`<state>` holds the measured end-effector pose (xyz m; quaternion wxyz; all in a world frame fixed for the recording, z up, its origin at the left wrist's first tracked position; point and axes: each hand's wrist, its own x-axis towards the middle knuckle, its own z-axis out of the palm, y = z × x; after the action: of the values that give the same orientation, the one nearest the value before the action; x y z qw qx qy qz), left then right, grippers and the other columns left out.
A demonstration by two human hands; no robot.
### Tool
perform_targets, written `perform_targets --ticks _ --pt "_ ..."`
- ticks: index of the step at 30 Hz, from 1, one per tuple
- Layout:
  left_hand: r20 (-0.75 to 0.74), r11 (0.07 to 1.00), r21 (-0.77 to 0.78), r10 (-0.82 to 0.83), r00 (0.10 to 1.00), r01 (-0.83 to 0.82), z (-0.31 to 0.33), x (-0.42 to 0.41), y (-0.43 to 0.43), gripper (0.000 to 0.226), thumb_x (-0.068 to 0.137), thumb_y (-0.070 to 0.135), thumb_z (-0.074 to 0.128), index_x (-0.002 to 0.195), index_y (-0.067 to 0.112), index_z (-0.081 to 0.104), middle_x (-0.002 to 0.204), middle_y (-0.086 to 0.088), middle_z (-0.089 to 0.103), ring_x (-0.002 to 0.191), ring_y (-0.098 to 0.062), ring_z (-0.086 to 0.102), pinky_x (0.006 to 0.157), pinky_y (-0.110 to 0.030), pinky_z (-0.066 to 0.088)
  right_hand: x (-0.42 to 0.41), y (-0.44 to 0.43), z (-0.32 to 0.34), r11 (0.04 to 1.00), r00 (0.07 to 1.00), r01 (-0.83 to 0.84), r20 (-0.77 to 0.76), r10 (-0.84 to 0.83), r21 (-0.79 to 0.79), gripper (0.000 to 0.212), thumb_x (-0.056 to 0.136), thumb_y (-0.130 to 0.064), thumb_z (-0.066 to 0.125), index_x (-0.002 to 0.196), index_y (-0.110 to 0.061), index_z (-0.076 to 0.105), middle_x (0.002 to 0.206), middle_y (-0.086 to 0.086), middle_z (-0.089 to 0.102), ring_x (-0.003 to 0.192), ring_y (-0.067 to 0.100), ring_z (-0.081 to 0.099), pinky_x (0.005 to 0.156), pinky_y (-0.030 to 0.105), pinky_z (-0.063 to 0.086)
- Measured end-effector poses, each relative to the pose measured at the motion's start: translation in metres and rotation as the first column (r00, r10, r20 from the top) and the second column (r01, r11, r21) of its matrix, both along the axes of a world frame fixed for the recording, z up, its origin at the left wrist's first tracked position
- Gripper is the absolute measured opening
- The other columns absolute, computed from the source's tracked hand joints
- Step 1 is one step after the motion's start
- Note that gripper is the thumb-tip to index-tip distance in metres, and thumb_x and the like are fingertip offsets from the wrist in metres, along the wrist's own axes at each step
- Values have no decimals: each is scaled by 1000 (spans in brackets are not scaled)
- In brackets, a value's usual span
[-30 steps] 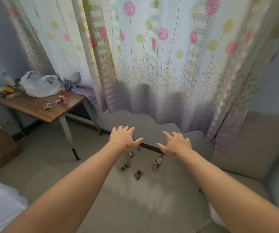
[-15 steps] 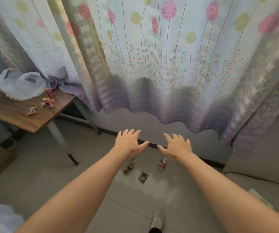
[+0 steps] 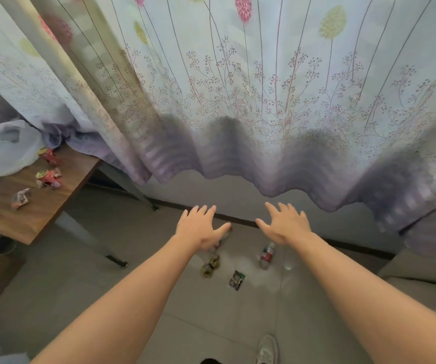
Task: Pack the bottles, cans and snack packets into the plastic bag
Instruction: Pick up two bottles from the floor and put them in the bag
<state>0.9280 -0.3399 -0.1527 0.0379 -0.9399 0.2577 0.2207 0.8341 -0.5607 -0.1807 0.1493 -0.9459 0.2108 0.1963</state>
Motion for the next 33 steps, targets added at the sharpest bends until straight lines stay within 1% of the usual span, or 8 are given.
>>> perform_targets --ticks 4,9,12,16,21,26,30,33 --pt "-31 999 -8 -51 998 51 -27 32 -10 85 97 75 25 165 25 17 170 -2 22 157 -24 16 127 -47 11 21 -4 -21 999 997 34 -63 -34 -3 78 98 -71 24 165 -31 13 171 7 19 158 32 11 123 60 16" --pt "-85 991 16 -129 988 131 -66 82 -21 83 98 73 24 164 23 18 169 -3 24 157 -26 17 127 -49 13 43 -11 -51 977 971 213 -113 -209 18 78 98 -71 27 164 -30 17 169 6 24 157 33 16 121 59 20" --pt "-94 983 15 -179 979 181 -81 121 -25 84 98 73 24 164 22 20 168 -4 27 155 -28 20 126 -51 16 62 -4 -62 941 934 339 -126 -333 22 78 98 -71 29 164 -30 19 168 7 27 156 33 18 120 59 22" --pt "-76 957 -14 -291 954 290 -94 173 -29 84 97 73 25 163 22 22 167 -6 29 155 -30 22 125 -52 17 88 13 -67 872 871 487 -103 -481 53 78 97 -70 35 163 -29 23 165 8 33 152 34 27 118 58 28" --pt "-73 925 -40 -379 923 377 -120 227 -25 84 97 72 27 162 20 24 166 -8 32 154 -31 24 124 -54 19 118 34 -90 789 790 612 -100 -606 50 79 96 -70 39 162 -29 23 163 11 36 148 36 32 115 55 31" --pt "-56 918 -72 -393 918 389 -175 255 -32 81 98 71 29 160 19 31 162 -10 38 150 -33 32 124 -54 22 143 48 -151 748 750 662 -59 -659 52 80 95 -69 44 160 -28 25 161 15 37 146 38 35 112 55 33" --pt "-51 928 -108 -362 931 355 -241 257 -31 74 100 66 35 154 15 40 156 -12 46 144 -33 40 119 -50 29 154 45 -226 697 703 710 -52 -709 99 77 94 -67 47 159 -29 28 155 15 46 140 40 43 109 54 36" --pt "-59 939 -130 -328 943 319 -297 260 -30 71 101 61 38 155 14 38 157 -13 44 144 -32 38 117 -46 31 164 41 -290 655 664 746 -54 -746 121 79 92 -66 48 160 -31 28 153 15 49 137 40 47 109 51 37"
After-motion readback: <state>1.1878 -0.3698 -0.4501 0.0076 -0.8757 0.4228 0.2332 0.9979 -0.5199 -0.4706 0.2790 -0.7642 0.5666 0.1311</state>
